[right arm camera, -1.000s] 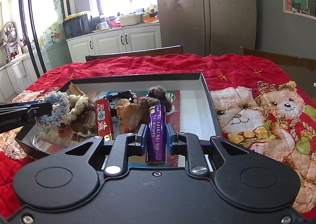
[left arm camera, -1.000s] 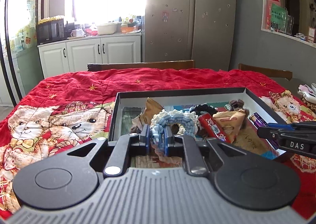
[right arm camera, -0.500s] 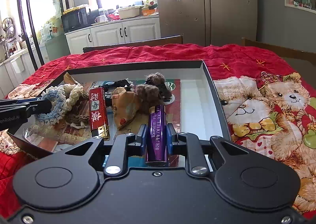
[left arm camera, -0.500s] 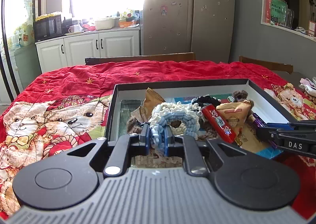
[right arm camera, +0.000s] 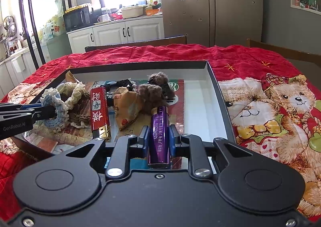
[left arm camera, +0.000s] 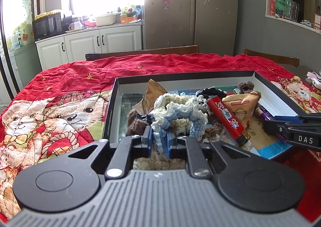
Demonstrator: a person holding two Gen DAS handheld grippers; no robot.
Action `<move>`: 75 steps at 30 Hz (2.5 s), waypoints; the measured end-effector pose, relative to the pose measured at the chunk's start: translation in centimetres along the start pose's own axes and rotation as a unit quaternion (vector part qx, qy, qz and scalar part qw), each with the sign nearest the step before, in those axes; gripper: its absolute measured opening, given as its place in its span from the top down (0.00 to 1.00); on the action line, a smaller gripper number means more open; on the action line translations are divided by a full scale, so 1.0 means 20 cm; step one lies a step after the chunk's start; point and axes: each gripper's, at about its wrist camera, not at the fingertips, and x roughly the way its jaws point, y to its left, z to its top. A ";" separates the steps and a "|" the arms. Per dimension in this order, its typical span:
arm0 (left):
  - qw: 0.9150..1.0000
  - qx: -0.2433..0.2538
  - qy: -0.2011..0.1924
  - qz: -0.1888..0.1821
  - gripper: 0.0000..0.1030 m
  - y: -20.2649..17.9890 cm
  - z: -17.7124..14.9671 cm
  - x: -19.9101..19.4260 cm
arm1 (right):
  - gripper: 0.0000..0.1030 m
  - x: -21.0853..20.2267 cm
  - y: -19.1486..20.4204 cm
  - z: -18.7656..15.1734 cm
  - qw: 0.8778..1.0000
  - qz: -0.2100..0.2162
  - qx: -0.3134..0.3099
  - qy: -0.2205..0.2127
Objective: Organize objects
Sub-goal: 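Open both tools to drop the blue hair tie and purple packet into the box, then move the right tool back to the teal binder clip on the bed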
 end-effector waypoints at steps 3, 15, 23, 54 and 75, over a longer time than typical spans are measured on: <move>1.000 0.000 0.001 0.001 0.82 0.00 0.00 0.00 | 0.81 0.00 0.00 0.00 1.000 -0.001 -0.002 0.000; 1.000 -0.001 -0.001 0.002 0.70 0.00 0.00 -0.01 | 0.79 0.01 -0.01 0.00 1.000 0.000 0.002 -0.003; 1.000 -0.003 -0.008 0.001 0.53 0.00 0.00 -0.04 | 0.68 -0.01 -0.02 0.00 1.000 0.002 0.004 -0.011; 0.999 -0.005 -0.040 -0.011 0.39 -0.01 0.02 -0.27 | 0.68 -0.34 0.12 -0.02 0.997 0.047 -0.036 -0.044; 0.998 -0.001 -0.025 -0.061 0.29 -0.04 -0.11 -0.49 | 0.67 -0.61 0.26 -0.28 0.984 0.146 -0.104 -0.022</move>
